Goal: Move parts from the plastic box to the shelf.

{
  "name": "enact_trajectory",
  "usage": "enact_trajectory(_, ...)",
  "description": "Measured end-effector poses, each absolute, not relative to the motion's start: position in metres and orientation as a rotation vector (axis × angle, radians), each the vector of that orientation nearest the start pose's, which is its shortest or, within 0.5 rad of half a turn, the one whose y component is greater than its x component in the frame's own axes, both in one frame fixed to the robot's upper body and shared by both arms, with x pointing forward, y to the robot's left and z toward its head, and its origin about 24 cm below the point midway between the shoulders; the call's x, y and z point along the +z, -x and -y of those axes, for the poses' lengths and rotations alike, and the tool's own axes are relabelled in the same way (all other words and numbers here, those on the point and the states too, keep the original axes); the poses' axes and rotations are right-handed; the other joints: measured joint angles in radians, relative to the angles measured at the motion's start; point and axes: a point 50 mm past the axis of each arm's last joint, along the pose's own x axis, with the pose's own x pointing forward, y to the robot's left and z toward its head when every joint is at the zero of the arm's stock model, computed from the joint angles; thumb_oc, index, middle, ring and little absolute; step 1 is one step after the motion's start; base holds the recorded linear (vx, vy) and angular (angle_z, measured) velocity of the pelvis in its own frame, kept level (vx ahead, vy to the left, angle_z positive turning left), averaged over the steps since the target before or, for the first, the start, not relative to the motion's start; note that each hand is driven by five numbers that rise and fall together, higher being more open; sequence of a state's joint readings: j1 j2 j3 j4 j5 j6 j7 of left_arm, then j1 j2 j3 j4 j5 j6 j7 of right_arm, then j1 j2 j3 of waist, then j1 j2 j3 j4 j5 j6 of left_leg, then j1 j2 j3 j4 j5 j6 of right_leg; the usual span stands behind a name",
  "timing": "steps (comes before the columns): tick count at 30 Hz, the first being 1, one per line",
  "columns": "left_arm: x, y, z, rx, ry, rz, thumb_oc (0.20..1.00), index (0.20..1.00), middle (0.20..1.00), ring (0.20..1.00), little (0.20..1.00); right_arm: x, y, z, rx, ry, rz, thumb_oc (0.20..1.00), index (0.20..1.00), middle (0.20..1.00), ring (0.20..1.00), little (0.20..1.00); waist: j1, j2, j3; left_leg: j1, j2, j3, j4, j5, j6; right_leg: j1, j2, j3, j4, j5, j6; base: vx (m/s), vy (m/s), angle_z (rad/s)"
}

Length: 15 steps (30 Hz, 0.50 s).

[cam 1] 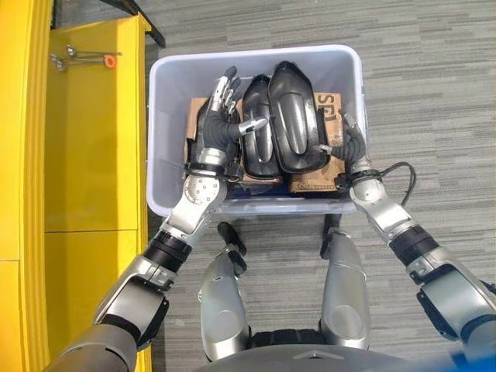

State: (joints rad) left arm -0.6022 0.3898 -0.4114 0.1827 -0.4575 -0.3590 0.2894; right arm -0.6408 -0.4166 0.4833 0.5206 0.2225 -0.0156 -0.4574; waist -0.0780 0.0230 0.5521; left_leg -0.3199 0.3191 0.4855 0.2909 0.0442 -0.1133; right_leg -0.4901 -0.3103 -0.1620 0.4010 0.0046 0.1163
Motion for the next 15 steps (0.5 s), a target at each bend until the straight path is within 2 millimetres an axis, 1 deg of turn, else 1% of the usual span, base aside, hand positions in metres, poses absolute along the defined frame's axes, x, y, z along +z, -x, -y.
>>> enact_trajectory(4, 0.202, -0.329, -0.103, -0.219, 0.068, 0.647, 1.000, 1.000, 1.000, 1.000, 1.000, 0.101, -0.364, 0.148, -0.117, 0.369, 0.084, 1.000, 1.000, 1.000, 1.000, 1.000, -0.014, -0.005, 0.003, -0.040, 0.008, 0.000, 0.026, -0.007, 0.002, -0.033, 0.005, 0.009, -0.005, 0.012, -0.001, -0.03, -0.022, -0.05)
enact_trajectory(7, 0.209, -0.333, -0.097, -0.196, 0.075, 0.642, 1.000, 1.000, 1.000, 1.000, 1.000, 0.107, -0.368, 0.145, -0.124, 0.350, 0.089, 1.000, 1.000, 1.000, 1.000, 1.000, -0.018, -0.007, 0.003, -0.053, 0.016, 0.002, 0.031, -0.012, 0.000, -0.047, 0.017, 0.014, -0.016, 0.022, -0.005, -0.02, -0.027, -0.12)
enact_trajectory(11, 0.204, -0.340, -0.096, -0.157, 0.050, 0.584, 1.000, 1.000, 1.000, 1.000, 1.000, 0.112, -0.374, 0.134, -0.112, 0.346, 0.097, 1.000, 1.000, 1.000, 1.000, 1.000, -0.023, -0.007, 0.003, -0.063, 0.026, 0.002, 0.029, -0.011, -0.004, -0.061, 0.029, 0.015, -0.020, 0.025, -0.009, -0.03, -0.038, -0.07)
enact_trajectory(15, 0.201, -0.343, -0.091, -0.152, 0.008, 0.557, 1.000, 1.000, 1.000, 1.000, 1.000, 0.115, -0.378, 0.133, -0.120, 0.343, 0.096, 1.000, 1.000, 1.000, 1.000, 1.000, -0.022, -0.008, 0.003, -0.098, 0.027, 0.002, 0.032, -0.009, -0.003, -0.094, 0.029, 0.014, -0.020, 0.029, -0.013, -0.02, -0.024, 0.00)
